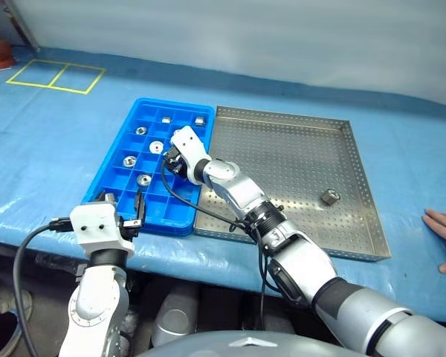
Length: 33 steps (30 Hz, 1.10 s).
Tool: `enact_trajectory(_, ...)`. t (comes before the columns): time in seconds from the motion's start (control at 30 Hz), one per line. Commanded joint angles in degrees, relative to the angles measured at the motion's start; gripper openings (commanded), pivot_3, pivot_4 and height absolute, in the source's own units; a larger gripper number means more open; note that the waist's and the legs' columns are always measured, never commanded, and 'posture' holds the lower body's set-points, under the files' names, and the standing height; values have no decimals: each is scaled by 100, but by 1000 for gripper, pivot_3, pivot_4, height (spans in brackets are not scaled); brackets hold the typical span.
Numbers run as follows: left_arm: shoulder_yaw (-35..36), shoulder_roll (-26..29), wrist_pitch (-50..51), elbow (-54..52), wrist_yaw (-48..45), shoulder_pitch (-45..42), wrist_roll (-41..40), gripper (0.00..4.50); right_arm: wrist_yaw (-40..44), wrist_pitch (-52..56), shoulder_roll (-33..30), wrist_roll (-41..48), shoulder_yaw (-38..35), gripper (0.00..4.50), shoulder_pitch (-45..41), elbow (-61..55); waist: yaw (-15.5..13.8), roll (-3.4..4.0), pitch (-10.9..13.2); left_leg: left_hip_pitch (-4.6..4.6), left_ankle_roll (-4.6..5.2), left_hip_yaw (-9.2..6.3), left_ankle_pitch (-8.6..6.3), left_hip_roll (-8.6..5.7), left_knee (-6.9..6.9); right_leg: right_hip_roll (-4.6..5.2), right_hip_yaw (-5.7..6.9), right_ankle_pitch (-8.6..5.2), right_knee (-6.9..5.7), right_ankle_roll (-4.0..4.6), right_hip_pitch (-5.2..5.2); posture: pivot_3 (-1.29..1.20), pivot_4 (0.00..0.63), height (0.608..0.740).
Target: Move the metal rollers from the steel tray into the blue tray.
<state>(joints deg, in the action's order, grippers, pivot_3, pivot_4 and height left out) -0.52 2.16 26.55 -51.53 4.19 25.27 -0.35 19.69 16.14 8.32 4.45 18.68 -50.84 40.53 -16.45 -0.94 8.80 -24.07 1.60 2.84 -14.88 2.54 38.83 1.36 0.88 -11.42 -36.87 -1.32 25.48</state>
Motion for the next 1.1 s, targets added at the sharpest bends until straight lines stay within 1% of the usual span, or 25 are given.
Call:
enact_trajectory(0.03, -24, -68, -184, -329, 52, 78, 78, 3647, -28, -279, 976, 31, -61, 1795, -556, 127, -186, 0, 0, 0, -5, 1, -3, 0, 0, 0, 4, -2, 1, 3, 1, 636, 150, 740)
enact_trajectory(0.17, -75, -57, -195, -335, 4, 147, 76, 3647, -114, -360, 856, 33, -149, 1795, -622, 323, -499, -1, 0, -7, -21, 4, -12, -1, 0, -2, 18, -8, 3, 9, 7, 625, 150, 740)
enact_trajectory(0.3, -86, -30, -215, -283, -65, 128, 38, 3647, -146, -304, 675, 36, -209, 1795, -583, 221, -776, -1, -1, -34, -35, -4, -21, 4, 5, -5, 65, -7, 5, 5, 18, 594, 150, 740)
enact_trajectory(0.47, -98, 32, -201, -112, -222, -65, -32, 3647, -146, -106, 402, -1, -242, 1795, -424, -143, -997, 0, -1, -54, -52, -35, -27, 12, 9, -15, 104, -14, 3, 14, 22, 536, 150, 740)
enact_trajectory(0.63, -93, 61, -156, 38, -357, -266, -101, 3647, -198, 159, 133, -49, -291, 1795, -223, -585, -1017, 2, -2, -58, -56, -49, -28, 13, 19, -14, 119, -15, 4, 15, 14, 497, 150, 740)
enact_trajectory(1.1, -100, 61, -62, 214, -503, -521, -122, 3647, -227, 596, -343, -286, -480, 1795, 105, -1041, -845, 3, -3, -60, -64, -68, -23, 12, 28, -15, 134, -17, -1, 19, 5, 466, 150, 740)
